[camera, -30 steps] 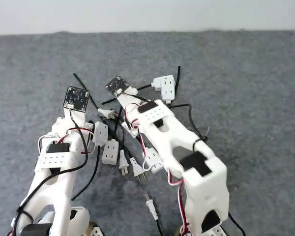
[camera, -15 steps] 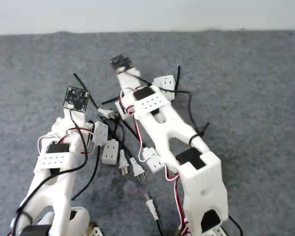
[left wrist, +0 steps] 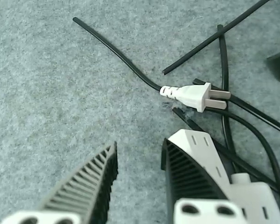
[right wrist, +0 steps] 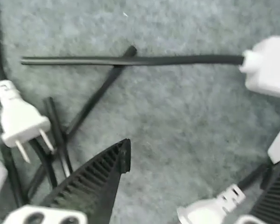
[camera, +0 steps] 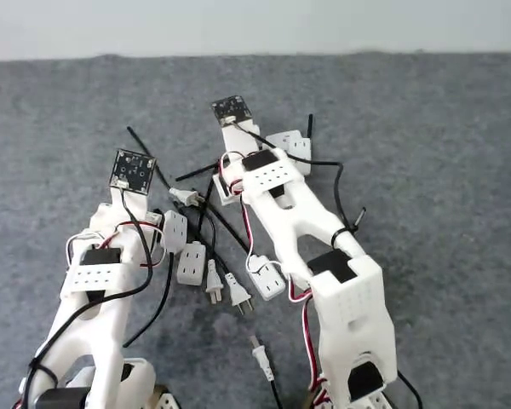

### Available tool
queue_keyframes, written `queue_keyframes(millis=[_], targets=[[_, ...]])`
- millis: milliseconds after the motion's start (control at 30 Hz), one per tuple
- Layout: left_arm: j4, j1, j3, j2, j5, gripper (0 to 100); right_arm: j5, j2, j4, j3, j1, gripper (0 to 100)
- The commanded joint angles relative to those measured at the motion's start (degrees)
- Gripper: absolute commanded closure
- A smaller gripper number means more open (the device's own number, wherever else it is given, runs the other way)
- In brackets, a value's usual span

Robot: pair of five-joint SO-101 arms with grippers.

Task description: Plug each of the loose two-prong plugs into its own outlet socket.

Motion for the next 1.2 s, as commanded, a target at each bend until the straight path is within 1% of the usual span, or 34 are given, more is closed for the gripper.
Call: queue_keyframes(millis=[0, 233, 400, 667, 1033, 1100, 1167], targets=[[-1.41, -0.35, -0.31, -0.44, -0.44, 84, -0.7, -3.03, 3.65, -3.69, 2.07, 57.1], [-1.41, -0.35, -0.22, -0.44, -0.44, 84, -0.88, -6.46, 10.95, -3.43, 1.98, 57.1], [-1.49, -0.35, -0.22, -0.44, -0.44, 84, -0.7, -8.13, 12.53, -3.43, 1.1, 57.1], [-1.49, -0.35, -0.22, -0.44, -0.44, 84, -0.79, -12.79, 18.59, -3.34, 1.27, 57.1], [-1.49, -0.35, -0.22, -0.44, -0.7, 84, -0.26, -12.88, 19.82, -1.49, 0.4, 57.1], [-1.49, -0.35, -0.22, -0.44, -0.7, 84, 2.11, -12.79, 21.32, -0.79, -1.45, 57.1], [-1.49, -0.35, -0.22, -0.44, -0.7, 84, 7.3, -12.88, 26.68, -0.44, -3.47, 57.1]])
